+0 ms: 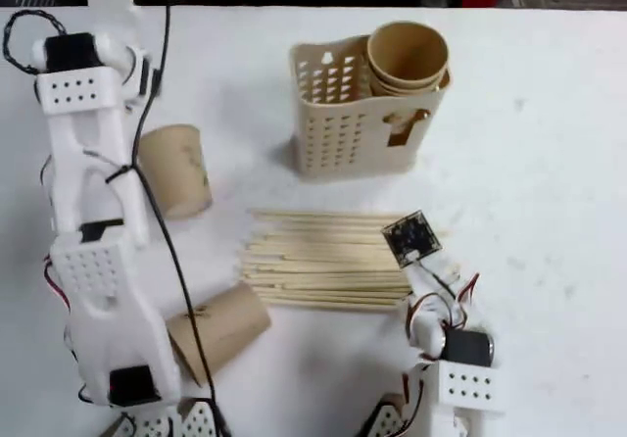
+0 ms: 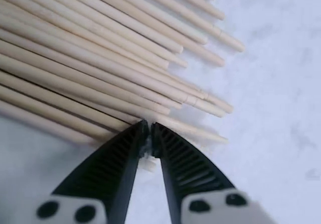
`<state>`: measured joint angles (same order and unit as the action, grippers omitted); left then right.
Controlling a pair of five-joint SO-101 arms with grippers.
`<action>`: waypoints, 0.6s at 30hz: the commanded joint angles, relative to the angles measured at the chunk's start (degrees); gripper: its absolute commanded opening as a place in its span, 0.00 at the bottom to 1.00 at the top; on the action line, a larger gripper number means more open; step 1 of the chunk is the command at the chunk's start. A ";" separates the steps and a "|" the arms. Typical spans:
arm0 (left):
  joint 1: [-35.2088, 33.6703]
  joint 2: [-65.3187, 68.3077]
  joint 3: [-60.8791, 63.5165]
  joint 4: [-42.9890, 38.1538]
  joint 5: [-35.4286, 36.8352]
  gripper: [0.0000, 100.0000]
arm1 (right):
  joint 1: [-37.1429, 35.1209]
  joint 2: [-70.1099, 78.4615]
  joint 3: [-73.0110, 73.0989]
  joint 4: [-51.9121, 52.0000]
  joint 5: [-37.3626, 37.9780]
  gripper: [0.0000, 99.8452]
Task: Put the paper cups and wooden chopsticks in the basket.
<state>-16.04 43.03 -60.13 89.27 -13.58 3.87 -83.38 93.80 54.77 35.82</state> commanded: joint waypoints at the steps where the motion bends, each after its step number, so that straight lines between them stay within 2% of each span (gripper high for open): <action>1: -0.40 2.51 -2.02 -2.02 0.44 0.19 | -0.22 -7.43 1.58 1.54 -0.70 0.02; 5: -0.75 7.34 -2.55 1.05 0.18 0.19 | -0.31 -16.48 2.55 7.96 -0.70 0.02; 10: -0.04 9.10 -2.29 13.63 -1.41 0.19 | -2.33 -19.38 3.08 10.95 -0.44 0.02; 15: -2.59 3.47 -0.79 13.45 -3.34 0.19 | -3.21 -18.77 3.08 10.77 -0.18 0.02; 18: -2.24 -4.53 8.70 13.45 -4.75 0.19 | -3.12 -18.77 3.08 10.68 -0.18 0.02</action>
<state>-17.89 48.48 -57.58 102.20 -16.57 1.23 -102.02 96.53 65.23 35.65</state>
